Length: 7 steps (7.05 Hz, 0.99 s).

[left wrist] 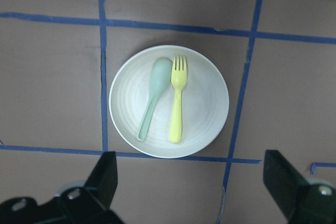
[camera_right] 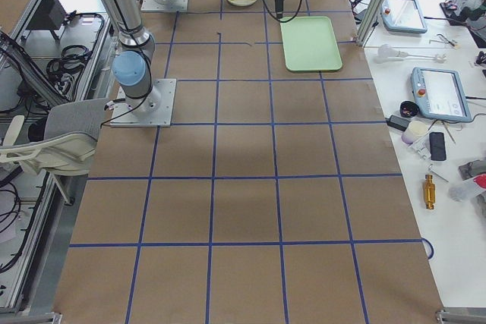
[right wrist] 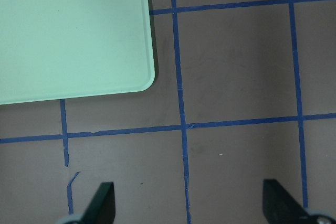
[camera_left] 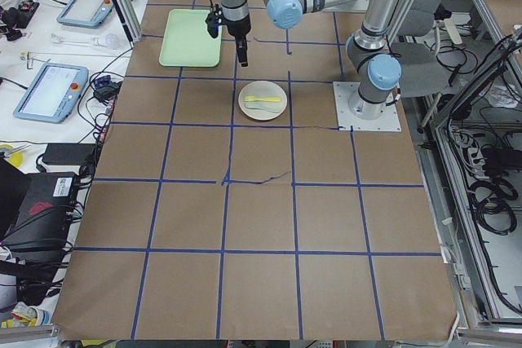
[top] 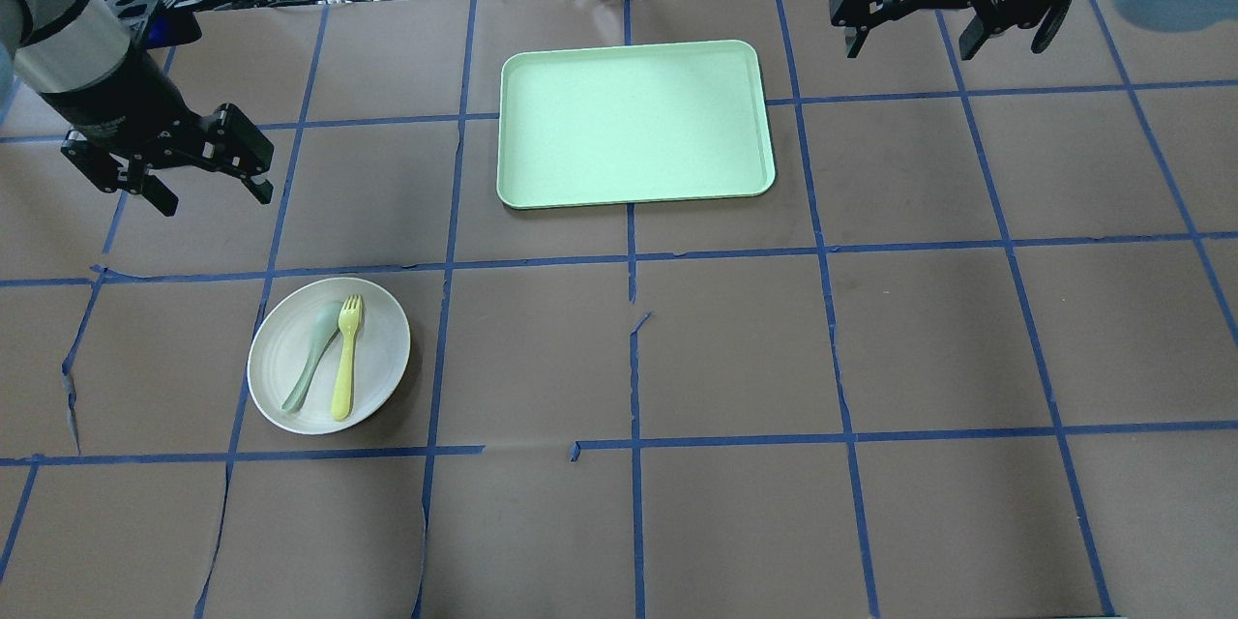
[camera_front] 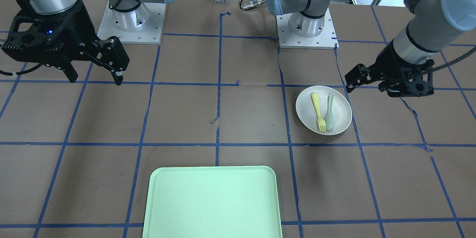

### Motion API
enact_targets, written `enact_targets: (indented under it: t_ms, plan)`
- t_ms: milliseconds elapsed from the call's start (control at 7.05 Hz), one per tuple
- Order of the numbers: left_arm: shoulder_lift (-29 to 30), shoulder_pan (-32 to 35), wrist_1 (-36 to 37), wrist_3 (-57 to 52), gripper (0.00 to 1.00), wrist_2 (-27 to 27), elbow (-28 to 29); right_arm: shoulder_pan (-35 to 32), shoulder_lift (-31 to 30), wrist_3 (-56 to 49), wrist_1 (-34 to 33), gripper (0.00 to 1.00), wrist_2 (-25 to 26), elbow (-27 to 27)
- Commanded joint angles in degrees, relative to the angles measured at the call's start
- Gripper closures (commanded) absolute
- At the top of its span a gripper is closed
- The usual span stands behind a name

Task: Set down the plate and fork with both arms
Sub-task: 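Move the left gripper down to the rim of the white plate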

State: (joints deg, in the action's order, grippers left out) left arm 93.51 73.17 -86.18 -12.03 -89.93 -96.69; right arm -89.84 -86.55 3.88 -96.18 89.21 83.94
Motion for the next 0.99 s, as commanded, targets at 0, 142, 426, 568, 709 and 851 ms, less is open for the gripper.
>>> enact_targets:
  t_ms: [0, 142, 426, 568, 709, 851]
  plan:
    - [1.3, -4.9, 7.8, -7.1, 0.0, 0.5, -7.1, -0.1, 0.1, 0.2, -0.1, 0.0, 0.0, 0.0]
    - [1.8, -7.0, 8.0, -12.5, 0.0, 0.5, -8.8, -0.1, 0.1, 0.3, -0.1, 0.0, 0.0, 0.0]
    - [5.2, -12.1, 10.8, -21.6, 0.0, 2.1, -10.2, -0.1, 0.0, 0.3, -0.1, 0.0, 0.0, 0.0]
    - [7.1, -13.4, 10.9, -24.8, 0.0, 2.3, -11.4, -0.1, 0.1, 0.3, -0.1, 0.0, 0.0, 0.0]
    - [8.9, -13.8, 14.1, -25.1, 0.0, 2.5, -13.2, -0.1, 0.1, 0.3, -0.1, 0.0, 0.0, 0.0]
    - [10.4, -13.8, 17.1, -25.4, 0.0, 2.5, -15.1, -0.1, 0.0, 0.3, -0.1, 0.0, 0.0, 0.1]
